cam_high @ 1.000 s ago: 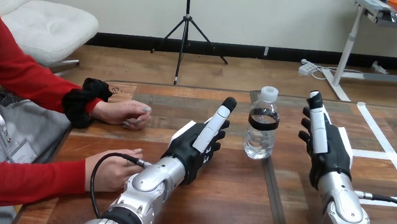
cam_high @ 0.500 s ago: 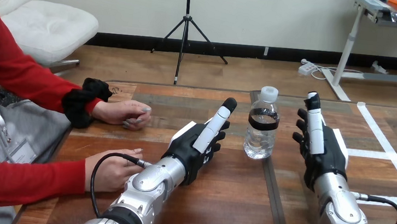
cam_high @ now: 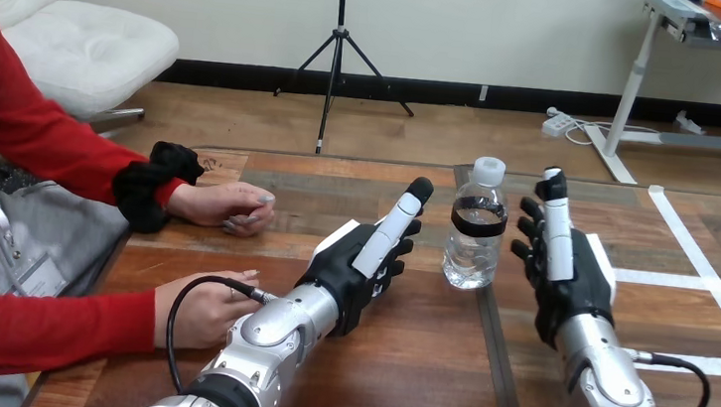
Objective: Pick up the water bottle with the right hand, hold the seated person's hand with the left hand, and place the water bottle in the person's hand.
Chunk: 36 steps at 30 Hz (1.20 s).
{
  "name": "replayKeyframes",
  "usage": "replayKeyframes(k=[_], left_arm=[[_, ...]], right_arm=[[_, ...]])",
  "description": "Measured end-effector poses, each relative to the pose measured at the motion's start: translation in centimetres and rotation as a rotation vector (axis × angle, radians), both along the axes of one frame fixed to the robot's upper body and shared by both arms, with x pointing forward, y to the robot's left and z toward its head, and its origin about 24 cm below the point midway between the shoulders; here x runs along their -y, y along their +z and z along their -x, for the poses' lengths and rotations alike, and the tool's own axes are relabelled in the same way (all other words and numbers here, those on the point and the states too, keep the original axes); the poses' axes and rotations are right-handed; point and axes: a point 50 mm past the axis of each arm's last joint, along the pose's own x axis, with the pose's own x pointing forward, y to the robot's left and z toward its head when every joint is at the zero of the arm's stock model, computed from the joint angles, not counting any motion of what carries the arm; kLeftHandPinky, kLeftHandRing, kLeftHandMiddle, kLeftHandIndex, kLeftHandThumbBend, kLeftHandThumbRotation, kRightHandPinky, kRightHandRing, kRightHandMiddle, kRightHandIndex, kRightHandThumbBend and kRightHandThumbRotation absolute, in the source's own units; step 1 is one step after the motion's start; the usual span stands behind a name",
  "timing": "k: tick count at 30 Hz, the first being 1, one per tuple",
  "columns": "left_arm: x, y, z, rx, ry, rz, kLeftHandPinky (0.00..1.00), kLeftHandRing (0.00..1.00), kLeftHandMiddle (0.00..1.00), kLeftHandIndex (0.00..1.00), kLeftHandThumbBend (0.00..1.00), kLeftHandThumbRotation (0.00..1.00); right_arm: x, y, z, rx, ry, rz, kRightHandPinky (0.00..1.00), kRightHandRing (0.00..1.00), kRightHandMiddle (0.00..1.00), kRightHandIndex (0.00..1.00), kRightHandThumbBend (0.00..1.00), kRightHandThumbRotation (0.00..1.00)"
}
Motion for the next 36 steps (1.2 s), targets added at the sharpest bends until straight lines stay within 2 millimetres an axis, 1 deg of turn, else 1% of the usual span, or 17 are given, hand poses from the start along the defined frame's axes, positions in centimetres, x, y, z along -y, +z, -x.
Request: replayKeyframes(k=[11, 20, 26, 32, 36], left_arm=[[0.0, 0.1, 0.0, 0.001, -0.005, 0.0, 1.0, 1.0, 1.0, 0.98, 1.0, 1.0], [0.0, 0.1, 0.0, 0.001, -0.006, 0.001, 1.0, 1.0, 0.98, 0.95, 1.0, 1.0], [0.0, 0.1, 0.0, 0.0, -0.006, 0.001, 0.98, 0.97, 0.94, 0.92, 1.0, 1.0], [0.0, 0.0, 0.0, -0.004, -0.008, 0.002, 0.94, 0.93, 0.89, 0.87, 1.0, 1.0], [0.0, 0.0, 0.0, -0.008, -0.011, 0.005, 0.91, 0.9, 0.87, 0.85, 1.0, 1.0]], right_arm=[[-0.9, -0.2, 0.0, -0.002, 0.007, -0.029, 0.93, 0.96, 0.97, 0.99, 0.92, 1.0], [-1.2, -0.2, 0.1, 0.001, -0.007, -0.031, 0.88, 0.9, 0.92, 0.93, 0.91, 1.0], [-1.5, -0.2, 0.1, 0.013, -0.033, -0.029, 0.85, 0.87, 0.89, 0.9, 0.9, 1.0], [-1.7, -0.1, 0.1, 0.028, -0.06, -0.03, 0.82, 0.84, 0.86, 0.88, 0.88, 1.0], [-1.8, 0.0, 0.1, 0.038, -0.072, -0.027, 0.8, 0.82, 0.85, 0.87, 0.89, 1.0]])
